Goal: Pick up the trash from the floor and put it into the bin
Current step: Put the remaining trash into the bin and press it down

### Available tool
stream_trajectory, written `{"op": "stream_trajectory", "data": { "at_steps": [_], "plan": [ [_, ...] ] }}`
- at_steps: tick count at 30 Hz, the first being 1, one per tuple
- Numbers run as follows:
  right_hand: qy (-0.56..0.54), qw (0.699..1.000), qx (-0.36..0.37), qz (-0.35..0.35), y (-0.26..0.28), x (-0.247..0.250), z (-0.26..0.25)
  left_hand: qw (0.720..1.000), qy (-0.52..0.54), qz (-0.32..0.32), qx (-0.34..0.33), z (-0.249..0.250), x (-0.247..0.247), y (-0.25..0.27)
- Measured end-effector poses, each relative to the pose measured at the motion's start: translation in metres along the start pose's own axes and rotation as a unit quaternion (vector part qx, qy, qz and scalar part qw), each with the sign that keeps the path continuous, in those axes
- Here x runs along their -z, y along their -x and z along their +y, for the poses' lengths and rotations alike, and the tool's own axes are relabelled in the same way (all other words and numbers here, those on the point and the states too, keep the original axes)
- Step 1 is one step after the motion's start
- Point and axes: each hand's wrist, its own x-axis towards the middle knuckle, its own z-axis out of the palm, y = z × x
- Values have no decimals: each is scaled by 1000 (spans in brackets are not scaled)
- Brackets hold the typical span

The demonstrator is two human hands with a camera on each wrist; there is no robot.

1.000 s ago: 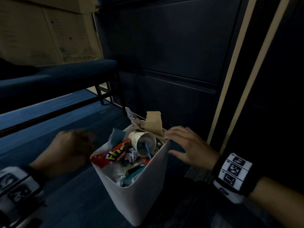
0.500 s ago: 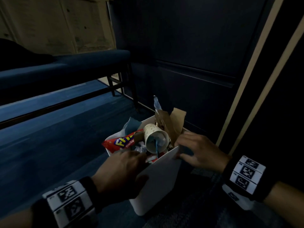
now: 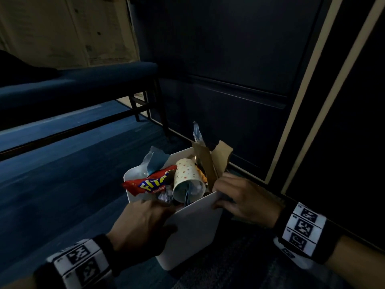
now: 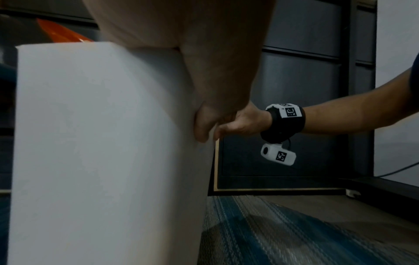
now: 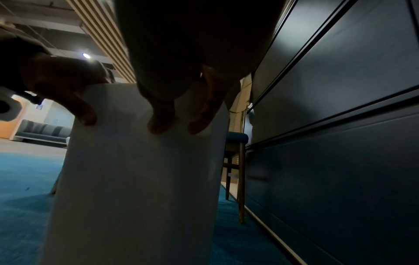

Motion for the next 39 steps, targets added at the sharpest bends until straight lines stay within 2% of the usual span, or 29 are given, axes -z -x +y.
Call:
{"op": "stream_trajectory", "data": {
  "at_steps": [5,10,14,19,23,27,30,35,39],
  "plan": [
    [2,999,-19,28,2,16,-2,1000,-10,2,-18,-2,19,-11],
    [34,995,-56,73,4,45,14,995,-65,32,-74,2,47,-54],
    [33,986,-109,125,24,78,19,983,-75,64,-155,16,70,-94],
    [64,968,-196,144,73,111,26,967,-75,56,-235,46,73,-152],
    [83,942,-279,169,116,139,19,950,-48,8,-308,95,84,-184],
    [113,917,-329,193,174,165,-14,914,-37,17,-404,151,88,-195],
    [159,892,-375,195,224,182,-42,889,-18,1,-457,204,77,-200],
    [254,821,-474,192,317,196,-104,823,-4,-4,-568,319,51,-200],
    [250,749,-569,232,393,189,-143,773,34,-28,-633,406,17,-194]
  ]
}}
